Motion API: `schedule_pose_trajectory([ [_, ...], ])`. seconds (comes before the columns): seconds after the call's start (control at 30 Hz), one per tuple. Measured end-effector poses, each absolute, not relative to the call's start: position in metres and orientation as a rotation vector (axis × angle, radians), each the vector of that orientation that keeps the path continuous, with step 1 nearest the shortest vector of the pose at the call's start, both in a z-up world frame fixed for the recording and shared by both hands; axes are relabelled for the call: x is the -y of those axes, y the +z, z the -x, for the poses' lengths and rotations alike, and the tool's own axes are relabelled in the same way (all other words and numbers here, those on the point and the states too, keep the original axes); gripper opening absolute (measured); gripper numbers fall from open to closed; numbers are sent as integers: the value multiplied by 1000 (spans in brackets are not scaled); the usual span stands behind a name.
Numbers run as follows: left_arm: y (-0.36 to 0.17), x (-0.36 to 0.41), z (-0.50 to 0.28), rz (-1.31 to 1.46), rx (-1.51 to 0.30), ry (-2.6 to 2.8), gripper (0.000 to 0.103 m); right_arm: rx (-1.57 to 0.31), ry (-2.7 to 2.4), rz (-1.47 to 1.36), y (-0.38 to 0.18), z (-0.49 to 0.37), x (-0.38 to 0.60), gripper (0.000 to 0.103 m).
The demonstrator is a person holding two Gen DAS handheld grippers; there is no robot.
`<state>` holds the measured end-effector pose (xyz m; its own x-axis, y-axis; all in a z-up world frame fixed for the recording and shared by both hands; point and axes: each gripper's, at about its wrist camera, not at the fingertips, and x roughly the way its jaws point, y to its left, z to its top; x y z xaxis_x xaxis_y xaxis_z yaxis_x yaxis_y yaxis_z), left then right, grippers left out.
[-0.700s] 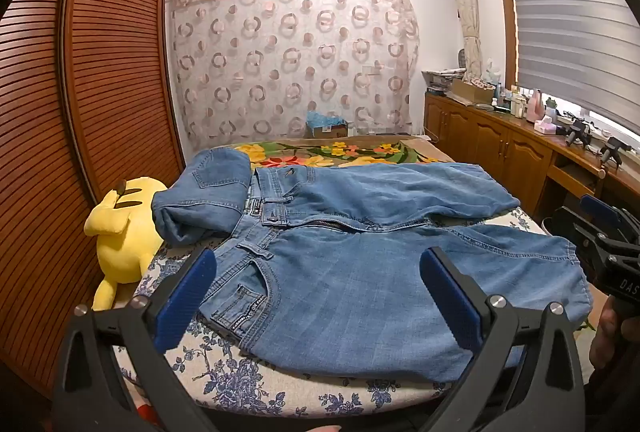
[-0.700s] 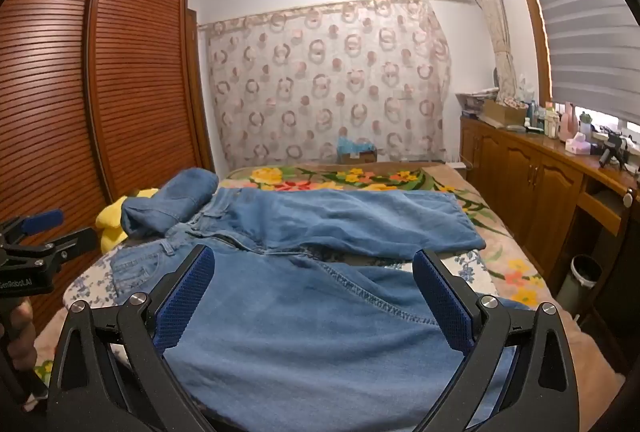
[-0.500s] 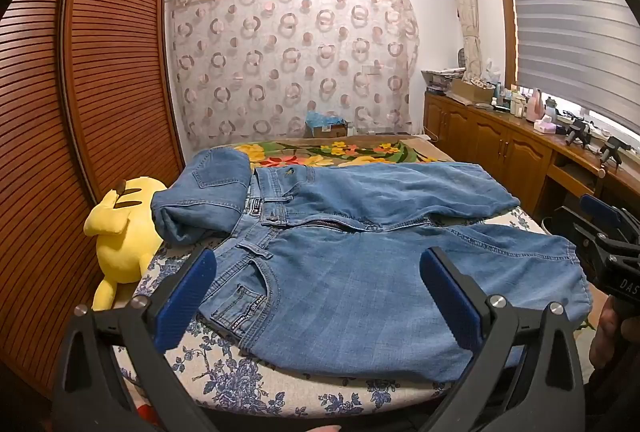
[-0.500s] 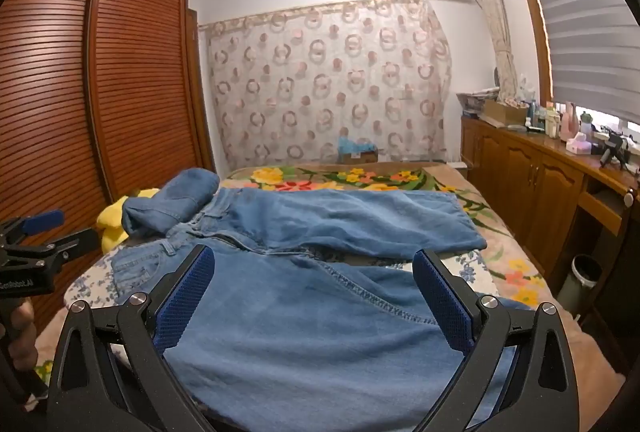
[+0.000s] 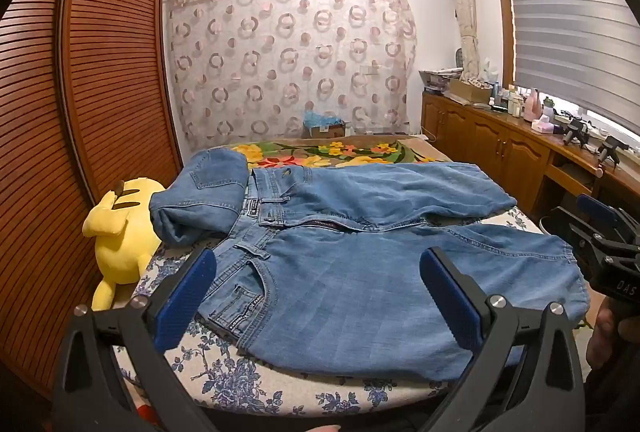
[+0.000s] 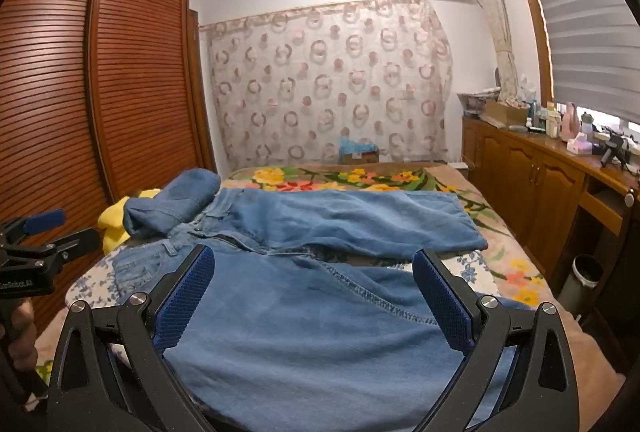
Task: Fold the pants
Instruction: 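Move both grippers toward the blue jeans lying on the bed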
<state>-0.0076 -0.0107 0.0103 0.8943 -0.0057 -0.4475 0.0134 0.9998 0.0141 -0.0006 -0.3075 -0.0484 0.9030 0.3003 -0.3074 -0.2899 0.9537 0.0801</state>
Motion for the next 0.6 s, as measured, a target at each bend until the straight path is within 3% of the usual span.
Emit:
schedule_pose_trajectory([
  [0.6,0,26,4,-19,-494,0,103,-358,317,-33,-55,-4,310,101],
])
